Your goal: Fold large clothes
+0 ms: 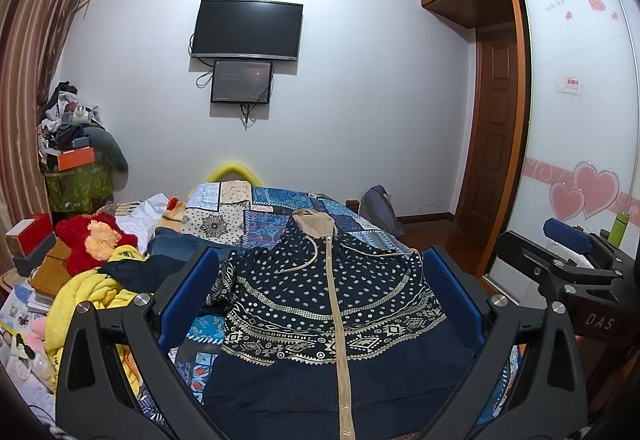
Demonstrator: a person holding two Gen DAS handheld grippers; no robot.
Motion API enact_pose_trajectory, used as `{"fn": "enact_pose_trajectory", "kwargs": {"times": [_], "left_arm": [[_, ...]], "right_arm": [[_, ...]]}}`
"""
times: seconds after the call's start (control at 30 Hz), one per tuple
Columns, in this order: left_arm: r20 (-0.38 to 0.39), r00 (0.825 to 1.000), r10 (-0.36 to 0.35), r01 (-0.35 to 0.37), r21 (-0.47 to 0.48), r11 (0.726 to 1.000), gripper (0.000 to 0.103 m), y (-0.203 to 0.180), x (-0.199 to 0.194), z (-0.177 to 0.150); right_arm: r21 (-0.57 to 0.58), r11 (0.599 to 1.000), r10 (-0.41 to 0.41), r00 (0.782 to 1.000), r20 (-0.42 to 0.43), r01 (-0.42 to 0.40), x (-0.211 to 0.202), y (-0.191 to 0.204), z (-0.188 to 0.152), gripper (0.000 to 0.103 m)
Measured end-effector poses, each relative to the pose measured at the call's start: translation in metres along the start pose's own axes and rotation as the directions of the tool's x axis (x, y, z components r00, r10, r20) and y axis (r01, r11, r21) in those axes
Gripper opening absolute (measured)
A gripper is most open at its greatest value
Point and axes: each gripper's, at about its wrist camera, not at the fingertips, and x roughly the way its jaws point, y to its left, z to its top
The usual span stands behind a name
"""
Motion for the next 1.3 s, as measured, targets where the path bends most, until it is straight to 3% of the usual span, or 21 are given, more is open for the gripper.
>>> {"fn": "enact_pose_trajectory", "kwargs": {"times": [0.43,0.73,1.1,1.3], "left_arm": [[-0.008,1.000,0.004,-0.004,-0.003,1.000,0.103,0.003,0.007,0.000],[-0.053,0.998,0.019,-0.020,-0.025,0.999,0.103,0.024,0.043,-0.005],[-0.131,0.985,0.113,-0.119,-0.040,0.992,0.103,0.098,0.141,-0.013],[-0.231,0.952,0.199,-0.221,-0.072,0.973,0.103,0.176,0.204,-0.048]], "right_arm": [[0.003,1.000,-0.005,1.000,-0.016,0.005,0.008,-0.001,0.001,0.103],[-0.013,1.000,-0.018,0.997,-0.075,0.017,0.044,-0.001,-0.004,0.103],[-0.037,0.998,-0.051,0.980,-0.193,0.044,0.162,-0.005,-0.014,0.103],[-0.071,0.995,-0.089,0.955,-0.282,0.072,0.250,-0.015,-0.026,0.103]]}}
